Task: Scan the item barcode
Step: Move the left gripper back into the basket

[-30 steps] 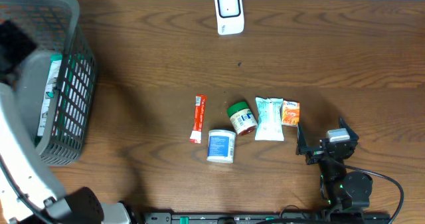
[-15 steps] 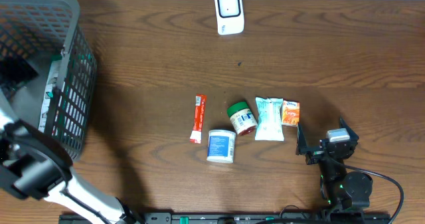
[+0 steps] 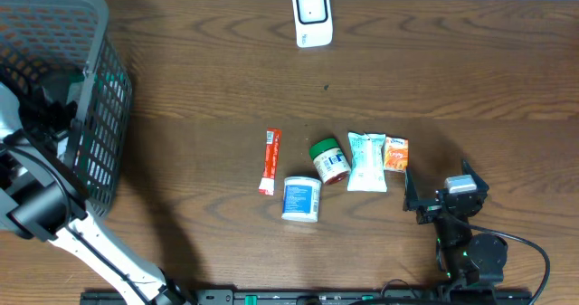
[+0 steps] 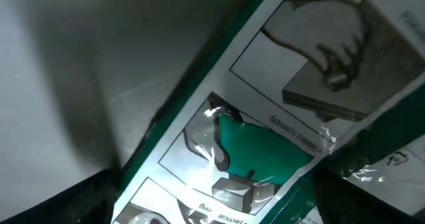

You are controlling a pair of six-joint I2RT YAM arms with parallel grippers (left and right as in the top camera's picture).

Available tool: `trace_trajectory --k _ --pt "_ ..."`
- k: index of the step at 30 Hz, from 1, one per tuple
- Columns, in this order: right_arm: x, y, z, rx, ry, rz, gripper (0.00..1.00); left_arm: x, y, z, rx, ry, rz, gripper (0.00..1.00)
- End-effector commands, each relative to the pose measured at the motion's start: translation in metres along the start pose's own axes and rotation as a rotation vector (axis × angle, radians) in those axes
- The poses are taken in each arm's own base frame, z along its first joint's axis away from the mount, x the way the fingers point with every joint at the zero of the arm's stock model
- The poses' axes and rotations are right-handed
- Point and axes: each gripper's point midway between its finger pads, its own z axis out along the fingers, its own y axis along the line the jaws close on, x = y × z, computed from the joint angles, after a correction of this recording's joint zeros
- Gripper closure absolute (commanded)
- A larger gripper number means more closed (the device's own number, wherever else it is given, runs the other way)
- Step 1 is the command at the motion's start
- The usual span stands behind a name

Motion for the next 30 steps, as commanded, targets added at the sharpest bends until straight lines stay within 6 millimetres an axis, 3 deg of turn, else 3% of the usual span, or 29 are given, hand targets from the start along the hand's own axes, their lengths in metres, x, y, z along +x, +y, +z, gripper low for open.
trace_trajectory --k 1,7,15,22,23,26,28,30 --pt "0.000 0.002 0.000 -0.010 0.000 0.014 0.01 0.005 -0.016 0.009 0.104 0.034 0.032 0.04" --pt "0.000 0.002 0.000 -0.010 0.000 0.014 0.01 0.016 -0.043 0.004 0.267 0.069 0.058 0.06" --pt "0.000 0.002 0.000 -0.010 0.000 0.014 0.01 0.019 -0.054 0.000 0.333 0.078 0.049 0.16" --pt "0.000 0.002 0.000 -0.010 0.000 0.014 0.01 0.020 -0.056 -0.003 0.345 0.078 0.046 0.53" --pt "0.000 0.002 0.000 -0.010 0.000 0.014 0.01 0.018 -0.063 -0.007 0.384 0.067 0.045 0.63" --pt "0.000 0.002 0.000 -0.010 0.000 0.014 0.01 0.016 -0.068 -0.016 0.413 0.046 0.049 0.80" --pt "0.000 0.002 0.000 -0.010 0.000 0.014 0.01 0.012 -0.068 -0.022 0.410 0.027 0.055 0.90" --pt "0.000 0.002 0.000 -0.010 0.000 0.014 0.01 0.008 -0.069 -0.032 0.410 0.000 0.061 0.93"
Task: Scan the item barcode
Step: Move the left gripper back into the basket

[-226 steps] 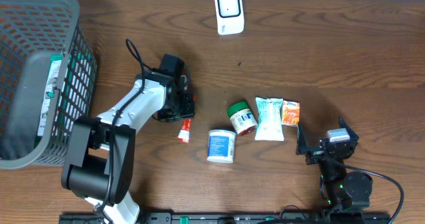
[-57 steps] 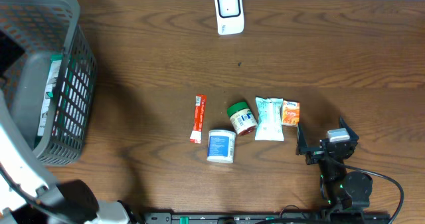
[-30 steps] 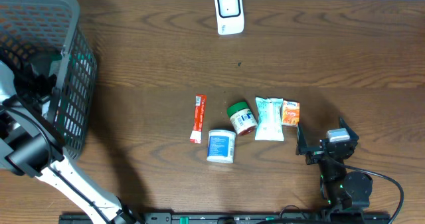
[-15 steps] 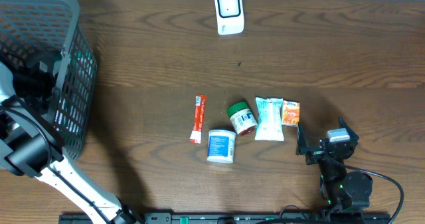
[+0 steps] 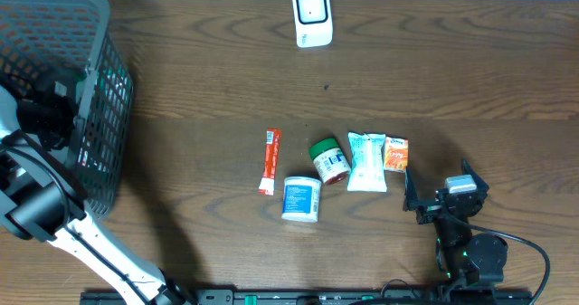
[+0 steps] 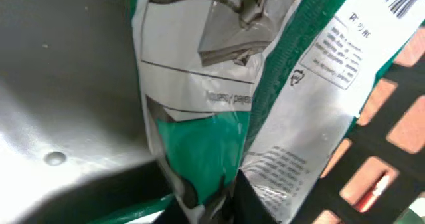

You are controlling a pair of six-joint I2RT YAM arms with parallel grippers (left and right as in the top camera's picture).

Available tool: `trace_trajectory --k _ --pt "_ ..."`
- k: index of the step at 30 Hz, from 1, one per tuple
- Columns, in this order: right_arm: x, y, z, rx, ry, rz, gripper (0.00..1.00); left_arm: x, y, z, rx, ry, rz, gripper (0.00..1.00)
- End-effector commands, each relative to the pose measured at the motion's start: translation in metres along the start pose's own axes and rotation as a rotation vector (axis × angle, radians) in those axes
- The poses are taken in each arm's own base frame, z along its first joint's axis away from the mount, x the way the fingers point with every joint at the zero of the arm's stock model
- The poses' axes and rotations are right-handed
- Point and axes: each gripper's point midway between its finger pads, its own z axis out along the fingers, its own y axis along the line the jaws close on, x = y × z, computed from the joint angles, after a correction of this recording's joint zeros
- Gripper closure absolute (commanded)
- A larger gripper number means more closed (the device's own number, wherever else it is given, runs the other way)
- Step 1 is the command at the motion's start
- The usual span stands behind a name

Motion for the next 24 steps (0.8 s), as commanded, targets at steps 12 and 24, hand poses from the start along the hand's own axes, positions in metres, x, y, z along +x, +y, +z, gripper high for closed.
trace_trajectory --k 12,24 --pt "0.000 0.002 0.000 -0.010 0.000 0.014 0.01 -0.032 -0.064 -0.155 0.028 -0.440 0.038 0.93" --pt "0.000 0.002 0.000 -0.010 0.000 0.014 0.01 0.038 -0.139 -0.331 -0.032 -0.964 0.054 0.93"
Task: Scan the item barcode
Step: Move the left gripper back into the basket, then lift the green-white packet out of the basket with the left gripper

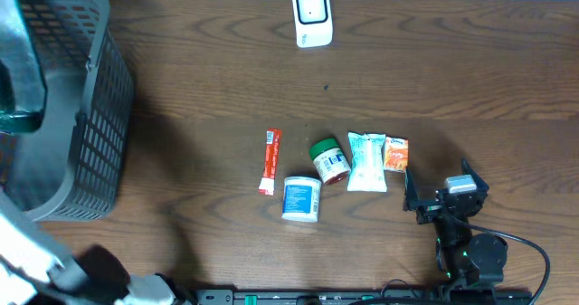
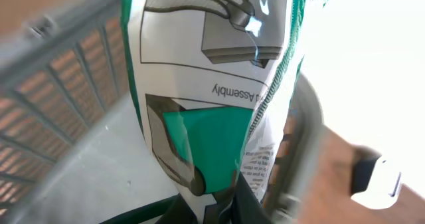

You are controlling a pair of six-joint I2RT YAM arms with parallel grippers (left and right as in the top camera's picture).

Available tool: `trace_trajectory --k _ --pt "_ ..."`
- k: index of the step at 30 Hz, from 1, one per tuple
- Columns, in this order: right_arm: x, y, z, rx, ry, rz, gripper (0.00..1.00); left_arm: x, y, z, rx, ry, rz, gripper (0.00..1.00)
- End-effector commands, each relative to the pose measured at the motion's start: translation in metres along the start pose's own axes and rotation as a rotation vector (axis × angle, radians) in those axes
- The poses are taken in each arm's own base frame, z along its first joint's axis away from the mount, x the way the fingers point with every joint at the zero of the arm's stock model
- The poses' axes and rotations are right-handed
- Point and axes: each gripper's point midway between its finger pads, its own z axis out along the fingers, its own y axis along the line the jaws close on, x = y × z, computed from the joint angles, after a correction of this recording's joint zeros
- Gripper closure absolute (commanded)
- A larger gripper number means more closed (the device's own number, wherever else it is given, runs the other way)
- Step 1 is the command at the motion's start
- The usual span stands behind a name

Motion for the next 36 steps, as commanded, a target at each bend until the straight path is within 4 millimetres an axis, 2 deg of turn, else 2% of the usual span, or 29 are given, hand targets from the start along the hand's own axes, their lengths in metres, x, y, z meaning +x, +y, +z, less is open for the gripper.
trace_trajectory --k 1,4,6,9,13,18,20,21,25,30,31,36 --pt "0.000 0.002 0.000 -0.010 0.000 0.014 0.01 -0.010 -0.023 -0.053 0.009 -0.110 -0.052 0.93" --pt "0.000 0.002 0.000 -0.010 0.000 0.014 0.01 0.007 -0.052 -0.084 0.097 -0.098 -0.056 0.93" --pt "0.000 0.002 0.000 -0.010 0.000 0.014 0.01 0.030 -0.072 -0.099 0.158 -0.043 -0.060 0.93" --pt "0.000 0.002 0.000 -0.010 0.000 0.014 0.01 0.067 -0.091 -0.107 0.191 0.080 -0.069 0.93" --pt "0.000 0.002 0.000 -0.010 0.000 0.014 0.01 0.124 -0.116 -0.103 0.251 0.294 0.033 0.93" --pt "0.000 0.002 0.000 -0.010 0.000 0.014 0.01 0.183 -0.143 -0.081 0.338 0.502 0.168 0.93" --pt "0.000 0.002 0.000 -0.010 0.000 0.014 0.01 0.204 -0.148 -0.067 0.355 0.563 0.198 0.93" --pt "0.000 0.002 0.000 -0.010 0.000 0.014 0.01 0.223 -0.150 -0.054 0.358 0.612 0.219 0.93" --pt "0.000 0.002 0.000 -0.010 0.000 0.014 0.01 0.267 -0.143 -0.020 0.310 0.706 0.214 0.93" --pt "0.000 0.002 0.000 -0.010 0.000 0.014 0.01 0.312 -0.139 0.008 0.293 0.764 0.236 0.93" --pt "0.000 0.002 0.000 -0.010 0.000 0.014 0.01 0.325 -0.133 0.020 0.242 0.765 0.228 0.93" --pt "0.000 0.002 0.000 -0.010 0.000 0.014 0.01 0.349 -0.114 0.048 0.089 0.721 0.211 0.93"
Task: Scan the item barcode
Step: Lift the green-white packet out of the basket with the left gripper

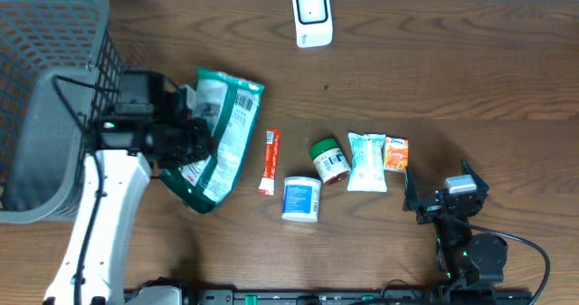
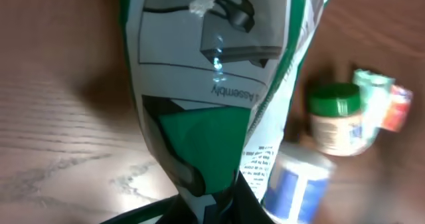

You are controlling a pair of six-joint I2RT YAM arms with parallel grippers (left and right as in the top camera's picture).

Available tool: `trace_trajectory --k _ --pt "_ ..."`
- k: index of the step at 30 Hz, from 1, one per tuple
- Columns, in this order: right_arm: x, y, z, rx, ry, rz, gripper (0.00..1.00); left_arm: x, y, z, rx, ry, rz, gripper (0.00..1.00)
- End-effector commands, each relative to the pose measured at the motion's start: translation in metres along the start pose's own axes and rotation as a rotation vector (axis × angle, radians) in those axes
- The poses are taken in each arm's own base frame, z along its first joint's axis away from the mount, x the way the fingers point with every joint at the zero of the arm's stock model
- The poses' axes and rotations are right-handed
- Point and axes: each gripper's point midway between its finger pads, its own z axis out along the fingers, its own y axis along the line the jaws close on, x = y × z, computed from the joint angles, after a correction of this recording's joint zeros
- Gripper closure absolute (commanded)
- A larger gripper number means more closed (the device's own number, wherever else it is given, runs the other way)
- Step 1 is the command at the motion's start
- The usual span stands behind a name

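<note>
A green and white bag [image 1: 220,135] with a barcode near its top end is off the table, right of the basket, with my left gripper [image 1: 188,147] shut on its lower end. In the left wrist view the bag [image 2: 212,91] fills the middle, and the left gripper [image 2: 216,207] pinches it at the bottom edge. The white scanner [image 1: 312,15] stands at the far edge of the table. My right gripper [image 1: 443,195] rests near the front right, jaws apart and holding nothing.
A grey mesh basket [image 1: 36,115] stands at the left. On the table lie a red stick pack [image 1: 270,160], a white and blue tub [image 1: 301,198], a green-lidded jar [image 1: 330,160], a white and teal packet [image 1: 367,160] and an orange packet [image 1: 395,153].
The left gripper held the bag high over the basket at the far left. Now it holds the bag over the table, right of the basket, beside the red stick pack.
My left gripper was down in the basket, close over the bag. Then it was shut on the bag inside the basket. Then the bag was up above the basket's rim, and now it is out over the table. The right arm has stayed still.
</note>
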Motion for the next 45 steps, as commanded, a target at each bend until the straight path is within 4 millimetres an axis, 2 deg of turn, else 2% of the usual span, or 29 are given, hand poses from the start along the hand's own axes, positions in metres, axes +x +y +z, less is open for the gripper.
trace_trajectory --k 1,11,17,31,33,35,37,40,45 --pt "0.000 0.002 0.000 -0.010 0.000 0.014 0.01 0.006 0.027 0.025 -0.161 -0.039 -0.105 0.93" --pt "0.000 0.002 0.000 -0.010 0.000 0.014 0.01 0.012 0.043 0.068 -0.156 -0.100 -0.165 0.93" --pt "0.000 0.002 0.000 -0.010 0.000 0.014 0.01 0.021 0.051 0.081 -0.170 -0.068 -0.177 0.92" --pt "0.000 0.002 0.000 -0.010 0.000 0.014 0.01 0.039 0.058 0.115 -0.155 0.070 -0.225 0.93" --pt "0.000 0.002 0.000 -0.010 0.000 0.014 0.01 0.038 0.058 0.115 -0.154 0.070 -0.212 0.83" --pt "0.000 0.002 0.000 -0.010 0.000 0.014 0.01 0.036 0.056 0.113 -0.151 0.062 -0.208 0.57" --pt "0.000 0.002 0.000 -0.010 0.000 0.014 0.01 0.032 0.053 0.107 -0.144 0.047 -0.203 0.44" --pt "0.000 0.002 0.000 -0.010 0.000 0.014 0.01 0.017 0.042 0.093 -0.124 0.002 -0.168 0.34" --pt "0.000 0.002 0.000 -0.010 0.000 0.014 0.01 -0.007 0.019 0.060 -0.074 -0.109 -0.122 0.30"
